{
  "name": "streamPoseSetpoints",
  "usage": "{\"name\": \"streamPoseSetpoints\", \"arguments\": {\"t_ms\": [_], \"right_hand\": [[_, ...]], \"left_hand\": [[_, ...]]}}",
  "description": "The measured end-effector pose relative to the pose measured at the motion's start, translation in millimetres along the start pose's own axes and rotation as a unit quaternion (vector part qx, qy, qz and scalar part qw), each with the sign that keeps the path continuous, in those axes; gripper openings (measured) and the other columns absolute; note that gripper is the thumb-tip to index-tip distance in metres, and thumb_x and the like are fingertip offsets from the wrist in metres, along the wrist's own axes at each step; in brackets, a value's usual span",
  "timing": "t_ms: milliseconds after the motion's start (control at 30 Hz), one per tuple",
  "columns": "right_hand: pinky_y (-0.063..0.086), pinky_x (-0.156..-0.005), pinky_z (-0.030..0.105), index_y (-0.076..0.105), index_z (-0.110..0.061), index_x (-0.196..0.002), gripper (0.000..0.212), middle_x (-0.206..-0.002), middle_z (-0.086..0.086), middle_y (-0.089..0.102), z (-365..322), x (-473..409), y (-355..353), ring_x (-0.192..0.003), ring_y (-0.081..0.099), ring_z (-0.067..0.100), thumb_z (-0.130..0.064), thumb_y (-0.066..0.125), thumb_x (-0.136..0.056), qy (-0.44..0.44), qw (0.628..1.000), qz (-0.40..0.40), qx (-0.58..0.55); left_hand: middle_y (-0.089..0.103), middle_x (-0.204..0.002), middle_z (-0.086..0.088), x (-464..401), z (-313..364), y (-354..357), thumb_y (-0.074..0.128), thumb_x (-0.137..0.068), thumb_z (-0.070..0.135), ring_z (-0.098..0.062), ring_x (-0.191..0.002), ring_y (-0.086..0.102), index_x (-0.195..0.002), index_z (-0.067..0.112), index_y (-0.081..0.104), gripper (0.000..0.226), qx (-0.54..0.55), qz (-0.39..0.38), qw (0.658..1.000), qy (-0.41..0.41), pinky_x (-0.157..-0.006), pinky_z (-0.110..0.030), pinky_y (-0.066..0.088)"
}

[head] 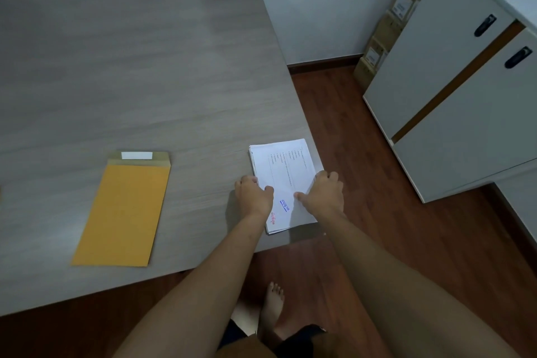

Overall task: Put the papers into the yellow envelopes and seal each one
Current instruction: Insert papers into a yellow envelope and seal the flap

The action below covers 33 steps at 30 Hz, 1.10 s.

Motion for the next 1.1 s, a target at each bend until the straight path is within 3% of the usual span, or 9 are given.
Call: {"name": "streamPoseSetpoints", "arguments": {"t_ms": [233, 433, 667, 767, 900, 1033, 1100], "right_hand": [[0.047, -0.094, 0.034, 0.043, -0.012, -0.13, 0.073, -0.13, 0.009, 0.044, -1, 0, 0, -0.116, 0.048, 0.024, -0.05, 0.075, -0.077, 0.0, 1.0, -0.001, 0.011], [0.047, -0.093, 0.035, 0.043, -0.01, -0.129, 0.074, -0.129, 0.01, 0.045, -1, -1, 1, -0.115, 0.049, 0.025, -0.05, 0.075, -0.076, -0.003, 1.0, 0.002, 0.021], [0.048, -0.092, 0.035, 0.043, -0.01, -0.129, 0.074, -0.13, 0.01, 0.044, -1, -1, 0, -0.115, 0.048, 0.025, -0.05, 0.075, -0.076, 0.001, 1.0, 0.0, 0.02], [0.047, -0.093, 0.034, 0.043, -0.011, -0.13, 0.073, -0.131, 0.009, 0.044, -2, 0, -1, -0.115, 0.048, 0.025, -0.05, 0.075, -0.077, -0.001, 1.0, -0.003, 0.02], [0.046, -0.094, 0.034, 0.042, -0.011, -0.131, 0.073, -0.132, 0.01, 0.043, -2, 2, -2, -0.116, 0.048, 0.025, -0.049, 0.074, -0.078, 0.0, 1.0, -0.003, 0.017], [0.046, -0.094, 0.035, 0.043, -0.011, -0.131, 0.072, -0.131, 0.009, 0.043, -1, 3, -3, -0.116, 0.047, 0.025, -0.049, 0.074, -0.078, 0.004, 1.0, -0.002, 0.011], [0.046, -0.094, 0.036, 0.043, -0.012, -0.131, 0.072, -0.131, 0.008, 0.043, 1, 4, -3, -0.117, 0.045, 0.025, -0.049, 0.073, -0.078, 0.006, 1.0, -0.01, 0.005]], "left_hand": [[0.05, -0.132, -0.008, 0, 4, 4, 0.063, -0.089, 0.014, -0.023, -0.11, 0.056, -0.126, 0.007, 0.059, 0.038, 0.021, 0.017, 1.0, 0.015, -0.083, -0.022, 0.038], [0.053, -0.122, -0.003, 0, 6, -3, 0.066, -0.087, 0.014, -0.019, -0.1, 0.057, -0.112, 0.01, 0.058, 0.027, 0.039, 0.035, 0.999, 0.013, -0.075, -0.023, 0.037], [0.066, -0.1, -0.002, -6, 7, 1, 0.072, -0.081, 0.015, -0.021, -0.089, 0.065, -0.092, 0.018, 0.052, 0.023, 0.083, 0.021, 0.996, 0.019, -0.081, -0.037, 0.053], [0.067, -0.096, 0.005, -7, 9, 4, 0.071, -0.084, 0.024, -0.017, -0.084, 0.067, -0.096, 0.022, 0.052, 0.023, 0.063, -0.006, 0.998, 0.027, -0.079, -0.039, 0.056], [0.071, -0.098, 0.004, -7, 14, 12, 0.065, -0.09, 0.025, -0.022, -0.082, 0.069, -0.097, 0.019, 0.067, 0.01, 0.034, -0.058, 0.996, 0.056, -0.077, -0.039, 0.058], [0.07, -0.113, -0.003, -7, 17, 19, 0.056, -0.093, 0.019, -0.026, -0.092, 0.066, -0.109, 0.018, 0.066, 0.019, 0.047, -0.083, 0.994, 0.046, -0.084, -0.038, 0.055], [0.066, -0.122, -0.006, -6, 20, 21, 0.052, -0.096, 0.014, -0.028, -0.103, 0.064, -0.121, 0.013, 0.062, 0.027, 0.063, -0.089, 0.993, 0.041, -0.084, -0.029, 0.05]]}}
Point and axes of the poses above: each hand's wrist, its own x-axis away from the middle knuckle, its own y-axis out of the palm, z = x × y, the point moved 6 cm from there along -x, towards the middle knuckle
